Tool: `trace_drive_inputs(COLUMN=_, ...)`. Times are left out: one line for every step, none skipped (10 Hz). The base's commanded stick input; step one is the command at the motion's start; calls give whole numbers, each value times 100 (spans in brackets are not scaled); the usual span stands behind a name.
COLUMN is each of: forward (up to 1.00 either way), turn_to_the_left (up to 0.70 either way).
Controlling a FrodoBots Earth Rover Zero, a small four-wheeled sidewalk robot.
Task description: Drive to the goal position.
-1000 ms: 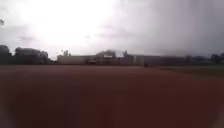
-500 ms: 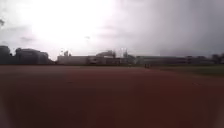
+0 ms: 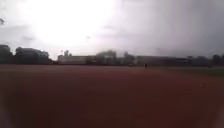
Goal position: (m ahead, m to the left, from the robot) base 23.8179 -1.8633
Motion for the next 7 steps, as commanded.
trace_drive_inputs(forward=50, turn_to_the_left=0)
trace_drive_inputs(forward=50, turn_to_the_left=0)
trace_drive_inputs(forward=50, turn_to_the_left=0)
trace_drive_inputs(forward=50, turn_to_the_left=0)
trace_drive_inputs(forward=50, turn_to_the_left=0)
trace_drive_inputs(forward=50, turn_to_the_left=0)
trace_drive_inputs(forward=50, turn_to_the_left=0)
